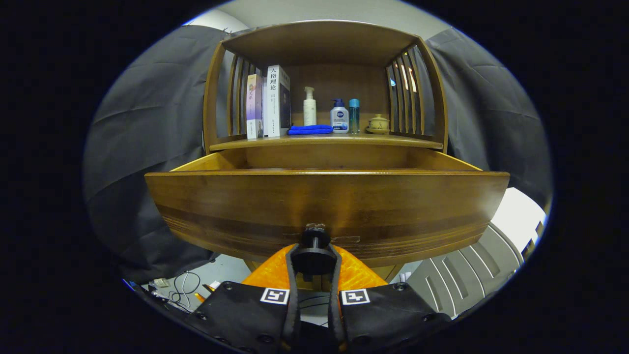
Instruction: Pull open the drawer, take out the items inside it, and place them on the countertop above the cabinet.
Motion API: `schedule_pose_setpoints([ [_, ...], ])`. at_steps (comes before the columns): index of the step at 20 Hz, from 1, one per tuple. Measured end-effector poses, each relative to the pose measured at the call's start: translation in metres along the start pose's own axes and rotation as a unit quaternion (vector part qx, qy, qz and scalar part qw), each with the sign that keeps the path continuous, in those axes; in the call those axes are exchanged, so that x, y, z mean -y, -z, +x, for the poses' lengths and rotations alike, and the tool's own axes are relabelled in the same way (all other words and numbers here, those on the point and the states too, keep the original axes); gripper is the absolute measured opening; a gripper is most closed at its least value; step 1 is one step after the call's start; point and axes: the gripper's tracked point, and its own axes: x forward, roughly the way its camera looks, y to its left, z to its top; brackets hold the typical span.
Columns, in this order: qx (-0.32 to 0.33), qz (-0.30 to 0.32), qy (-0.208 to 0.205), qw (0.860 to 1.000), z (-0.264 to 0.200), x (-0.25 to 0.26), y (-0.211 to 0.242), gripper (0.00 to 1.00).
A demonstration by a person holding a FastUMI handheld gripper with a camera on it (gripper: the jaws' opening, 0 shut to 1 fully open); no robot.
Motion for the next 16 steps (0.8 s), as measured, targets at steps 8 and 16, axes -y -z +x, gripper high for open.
schedule_pose_setpoints([
  [8, -0.033, 0.021, -0.028, 0.999, -0.003, -0.004, 0.002, 0.35],
  [16, -0.030, 0.052, -0.027, 0.998, -0.044, 0.025, -0.031, 1.00],
])
